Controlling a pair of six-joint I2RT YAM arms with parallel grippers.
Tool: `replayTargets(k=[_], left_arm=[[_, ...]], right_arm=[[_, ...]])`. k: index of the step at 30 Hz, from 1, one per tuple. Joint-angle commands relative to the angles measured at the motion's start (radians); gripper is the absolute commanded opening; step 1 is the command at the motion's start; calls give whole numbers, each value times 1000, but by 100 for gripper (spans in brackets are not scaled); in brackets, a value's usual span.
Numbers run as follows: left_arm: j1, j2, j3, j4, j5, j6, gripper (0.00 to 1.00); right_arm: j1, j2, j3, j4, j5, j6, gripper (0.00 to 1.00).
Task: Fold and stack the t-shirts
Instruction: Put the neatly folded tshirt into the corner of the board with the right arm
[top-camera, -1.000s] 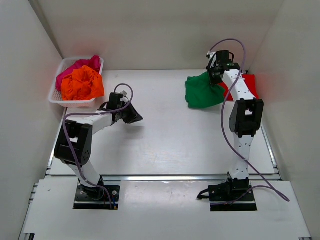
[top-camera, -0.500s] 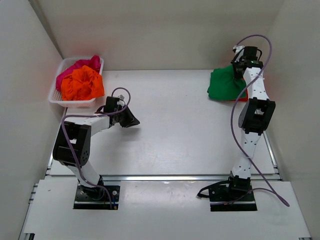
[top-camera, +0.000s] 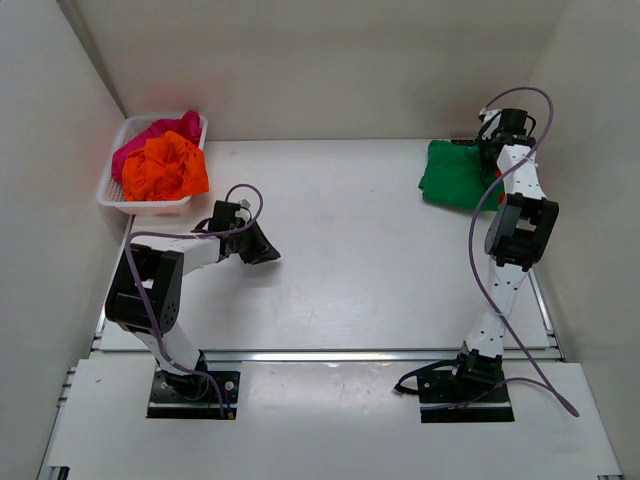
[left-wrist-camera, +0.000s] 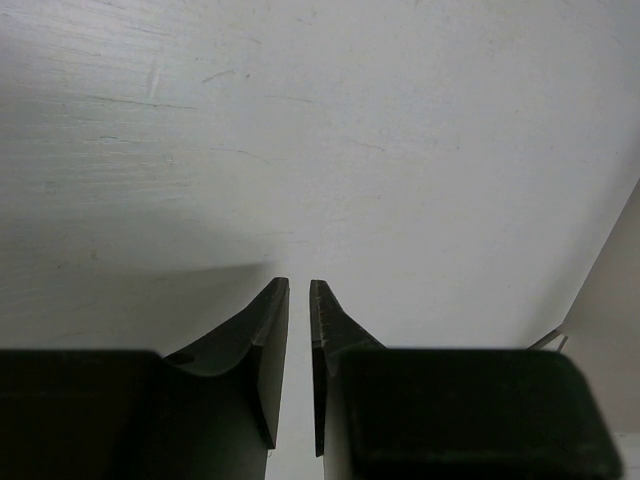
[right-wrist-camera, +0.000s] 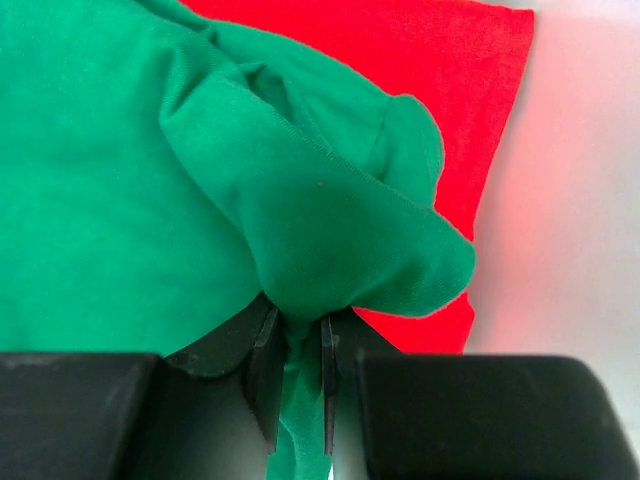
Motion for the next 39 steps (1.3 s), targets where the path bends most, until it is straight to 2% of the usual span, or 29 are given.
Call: replayTargets(k=[1, 6, 14, 18, 21, 25, 26, 28, 30, 32, 33, 39], left_arm=[[-12, -52, -8, 17, 17, 11, 26], [-17, -53, -8, -2, 7, 13, 26], [-35, -52, 2, -32, 3, 25, 26], [-31, -36, 10, -29, -2, 16, 26], [-41, -27, 16, -29, -3, 16, 27], [-52, -12, 21, -34, -2, 23, 27], [-54, -13, 18, -34, 0, 13, 27], [-50, -19, 15, -40, -5, 11, 28], [-44, -33, 11, -48, -2, 16, 28], [-40, -39, 13, -52, -3, 19, 28], [-35, -42, 10, -57, -9, 14, 28], [-49, -56, 30, -86, 1, 20, 28]], right_arm=[[-16, -93, -20, 86, 20, -59, 0], [-39, -147, -89, 178, 8, -106, 0], [-62, -129, -171, 380, 33, -171, 0], [-90, -92, -150, 418, -33, -152, 0], [-87, -67, -162, 451, -7, -146, 10], [-66, -31, -175, 533, 92, -171, 14], [-61, -28, -165, 544, 95, -169, 17], [-52, -11, -164, 592, 120, -168, 32], [-36, -6, -181, 632, 169, -182, 64], [-20, -9, -208, 665, 224, -195, 81], [-15, -11, -216, 676, 232, -194, 87], [17, -93, -173, 664, 287, -186, 95]])
